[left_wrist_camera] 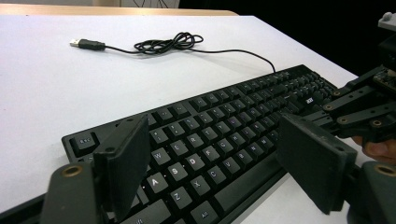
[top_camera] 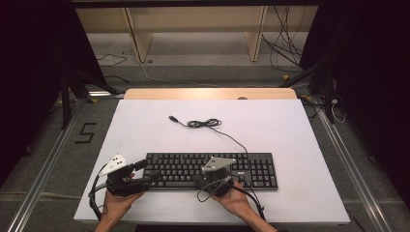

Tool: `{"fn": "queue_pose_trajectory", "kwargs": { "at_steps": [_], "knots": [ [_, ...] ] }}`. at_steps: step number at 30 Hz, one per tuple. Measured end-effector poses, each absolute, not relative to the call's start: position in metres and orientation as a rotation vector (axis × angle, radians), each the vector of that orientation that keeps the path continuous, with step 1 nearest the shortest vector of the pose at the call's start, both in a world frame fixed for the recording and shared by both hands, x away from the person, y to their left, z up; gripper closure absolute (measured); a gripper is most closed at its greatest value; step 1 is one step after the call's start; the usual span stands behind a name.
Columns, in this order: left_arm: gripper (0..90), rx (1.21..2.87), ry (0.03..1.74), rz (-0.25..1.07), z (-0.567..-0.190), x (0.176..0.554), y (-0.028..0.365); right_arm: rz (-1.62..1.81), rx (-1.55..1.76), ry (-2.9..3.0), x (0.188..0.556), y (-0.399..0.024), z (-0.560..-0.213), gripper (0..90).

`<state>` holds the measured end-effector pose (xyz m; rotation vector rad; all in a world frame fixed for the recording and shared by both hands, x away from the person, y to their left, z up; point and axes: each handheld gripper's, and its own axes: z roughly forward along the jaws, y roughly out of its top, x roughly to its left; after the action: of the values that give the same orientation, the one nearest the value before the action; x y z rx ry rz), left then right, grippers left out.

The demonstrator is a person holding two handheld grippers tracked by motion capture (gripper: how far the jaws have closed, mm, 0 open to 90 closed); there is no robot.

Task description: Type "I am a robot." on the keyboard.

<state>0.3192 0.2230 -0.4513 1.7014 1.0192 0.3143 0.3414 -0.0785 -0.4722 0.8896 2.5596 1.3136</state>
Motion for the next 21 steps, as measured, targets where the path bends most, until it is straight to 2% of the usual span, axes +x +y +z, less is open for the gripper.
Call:
{"fn": "queue_pose_trajectory", "kwargs": {
  "at_steps": [21],
  "knots": [
    [25.5, 1.708, 1.021, 0.315, -0.452, 0.319, 0.223, 1.197, 0.867, 2.594, 0.342, -0.069, -0.484, 90.0]
  ]
}}
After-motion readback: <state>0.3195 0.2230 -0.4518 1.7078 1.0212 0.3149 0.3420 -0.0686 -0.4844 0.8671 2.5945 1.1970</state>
